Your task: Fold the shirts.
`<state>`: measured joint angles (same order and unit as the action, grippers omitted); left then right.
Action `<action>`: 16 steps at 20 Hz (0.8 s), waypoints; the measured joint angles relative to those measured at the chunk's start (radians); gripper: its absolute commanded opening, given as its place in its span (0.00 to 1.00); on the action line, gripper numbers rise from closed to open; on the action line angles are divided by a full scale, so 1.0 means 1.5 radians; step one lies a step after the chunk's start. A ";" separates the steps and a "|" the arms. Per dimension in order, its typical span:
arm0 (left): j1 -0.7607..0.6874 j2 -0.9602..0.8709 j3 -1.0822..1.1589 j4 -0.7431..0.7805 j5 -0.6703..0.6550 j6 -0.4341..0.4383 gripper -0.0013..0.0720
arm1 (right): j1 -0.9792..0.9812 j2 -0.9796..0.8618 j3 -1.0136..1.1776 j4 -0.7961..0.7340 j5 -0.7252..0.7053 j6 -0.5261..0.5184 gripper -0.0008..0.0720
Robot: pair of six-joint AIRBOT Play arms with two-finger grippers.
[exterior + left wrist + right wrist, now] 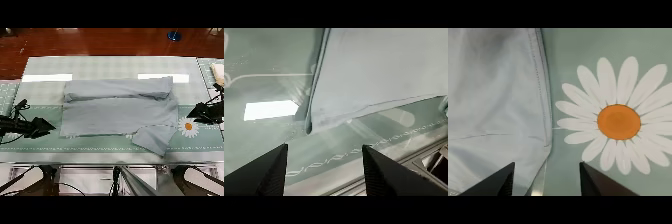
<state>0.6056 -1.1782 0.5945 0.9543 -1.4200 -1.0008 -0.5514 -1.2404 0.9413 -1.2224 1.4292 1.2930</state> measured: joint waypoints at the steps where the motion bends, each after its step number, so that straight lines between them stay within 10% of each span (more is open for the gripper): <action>1: -0.011 -0.010 -0.003 0.000 -0.001 0.001 0.77 | -0.001 0.000 -0.002 0.003 -0.001 -0.002 0.69; 8: -0.142 -0.094 -0.009 -0.002 0.037 -0.039 0.76 | -0.001 0.001 -0.006 0.010 0.005 -0.005 0.68; 11: -0.206 -0.132 -0.008 -0.007 0.079 -0.073 0.15 | -0.001 0.006 -0.006 0.010 0.009 -0.005 0.68; 16: -0.246 -0.153 -0.005 -0.006 0.086 -0.095 0.05 | -0.001 0.035 -0.006 0.011 0.008 -0.006 0.67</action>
<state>0.2359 -1.4071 0.5865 0.9459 -1.2911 -1.1439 -0.5522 -1.1881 0.9329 -1.2064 1.4414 1.2842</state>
